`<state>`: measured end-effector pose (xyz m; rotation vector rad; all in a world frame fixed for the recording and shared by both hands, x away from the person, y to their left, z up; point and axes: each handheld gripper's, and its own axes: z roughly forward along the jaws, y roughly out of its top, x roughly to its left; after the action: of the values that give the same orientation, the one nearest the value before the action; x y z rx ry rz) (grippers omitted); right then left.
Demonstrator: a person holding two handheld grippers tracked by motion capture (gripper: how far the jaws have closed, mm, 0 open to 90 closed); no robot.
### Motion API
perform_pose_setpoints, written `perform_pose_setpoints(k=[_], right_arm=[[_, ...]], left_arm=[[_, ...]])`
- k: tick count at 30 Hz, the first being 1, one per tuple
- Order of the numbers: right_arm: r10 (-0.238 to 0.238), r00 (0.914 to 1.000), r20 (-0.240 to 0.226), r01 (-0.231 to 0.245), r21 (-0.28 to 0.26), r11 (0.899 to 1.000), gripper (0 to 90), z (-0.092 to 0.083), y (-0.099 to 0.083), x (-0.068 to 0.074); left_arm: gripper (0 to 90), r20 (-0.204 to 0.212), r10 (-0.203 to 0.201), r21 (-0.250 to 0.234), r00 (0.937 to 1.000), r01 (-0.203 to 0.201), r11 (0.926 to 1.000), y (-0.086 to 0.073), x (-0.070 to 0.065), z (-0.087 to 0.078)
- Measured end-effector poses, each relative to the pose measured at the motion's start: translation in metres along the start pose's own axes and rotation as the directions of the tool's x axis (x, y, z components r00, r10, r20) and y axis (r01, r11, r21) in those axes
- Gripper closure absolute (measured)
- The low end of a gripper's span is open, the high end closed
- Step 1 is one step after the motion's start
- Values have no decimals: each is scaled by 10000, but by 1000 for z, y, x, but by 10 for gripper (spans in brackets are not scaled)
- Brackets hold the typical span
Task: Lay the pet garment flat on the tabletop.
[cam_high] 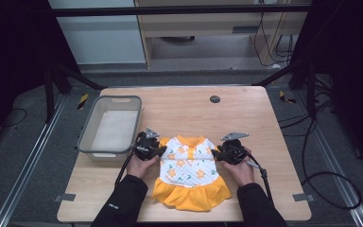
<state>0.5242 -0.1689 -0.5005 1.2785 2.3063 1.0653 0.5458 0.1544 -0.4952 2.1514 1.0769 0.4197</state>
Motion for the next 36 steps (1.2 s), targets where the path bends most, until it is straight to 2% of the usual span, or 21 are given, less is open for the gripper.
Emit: perform_pose_setpoints(k=[4, 6, 8, 10, 11, 15, 17, 20, 22, 25, 27, 28, 29, 31, 33, 36], right_arm=[[-111, 9999, -20, 111, 139, 9998, 803, 1, 1, 6], [-179, 9998, -39, 179, 103, 9998, 825, 1, 1, 7], [-238, 9997, -23, 239, 77, 9997, 832, 0, 2, 7], [-275, 9996, 0, 275, 7, 9996, 837, -1, 3, 8], [-330, 9995, 12, 330, -90, 9994, 838, -4, 5, 8], [-607, 9981, 132, 617, -982, 9933, 840, -19, 18, 12], [-746, 9968, 297, 784, -1633, 9835, 839, -29, 30, 13], [-882, 9945, 565, 985, -2178, 9710, 838, -34, 44, 13], [-981, 9918, 814, 1153, -2439, 9629, 836, -36, 56, 12], [-1047, 9848, 1386, 1405, -2815, 9492, 794, -34, 72, 9], [-858, 9827, 1641, 1293, -2762, 9524, 682, -28, 81, 6], [-887, 9794, 1812, 1351, -2630, 9553, 661, -27, 84, 5], [-873, 9762, 1984, 1386, -2615, 9552, 629, -26, 85, 4], [-857, 9780, 1903, 1350, -2636, 9551, 621, -29, 85, 4], [-975, 9774, 1875, 1442, -2546, 9562, 616, -33, 83, 4], [-987, 9809, 1676, 1379, -2411, 9607, 607, -41, 79, 5]], left_arm=[[787, 70, -14, 9, 10000, 14, 10000, 1, -3, 0], [852, 87, -43, 27, 10000, 43, 10000, 1, -3, 0], [869, 169, -226, 18, 9996, 226, 9997, 1, -2, 0], [877, 86, -207, 7, 9997, 207, 9998, 2, -2, -3], [879, 14, -158, -148, 9999, 158, 9998, 3, -2, -7], [882, -72, -179, -1032, 9998, 171, 9945, 10, -1, -26], [882, -167, -26, -1388, 9999, 2, 9903, 19, 1, -38], [881, -416, 175, -1835, 9990, -249, 9827, 33, 1, -50], [880, -772, 291, -2176, 9966, -454, 9750, 44, 2, -55], [842, -1191, -61, -2318, 9929, -219, 9725, 56, 5, -51], [613, -1633, -453, -2105, 9855, 101, 9775, 60, 9, -45], [559, -1722, -683, -1912, 9827, 347, 9809, 61, 12, -43], [512, -1735, -790, -1919, 9817, 450, 9804, 61, 13, -43], [486, -1445, -1114, -1998, 9832, 813, 9765, 59, 16, -46], [483, -1379, -1056, -2084, 9848, 754, 9751, 56, 17, -52], [476, -1043, -1004, -2249, 9895, 749, 9715, 53, 14, -62]])
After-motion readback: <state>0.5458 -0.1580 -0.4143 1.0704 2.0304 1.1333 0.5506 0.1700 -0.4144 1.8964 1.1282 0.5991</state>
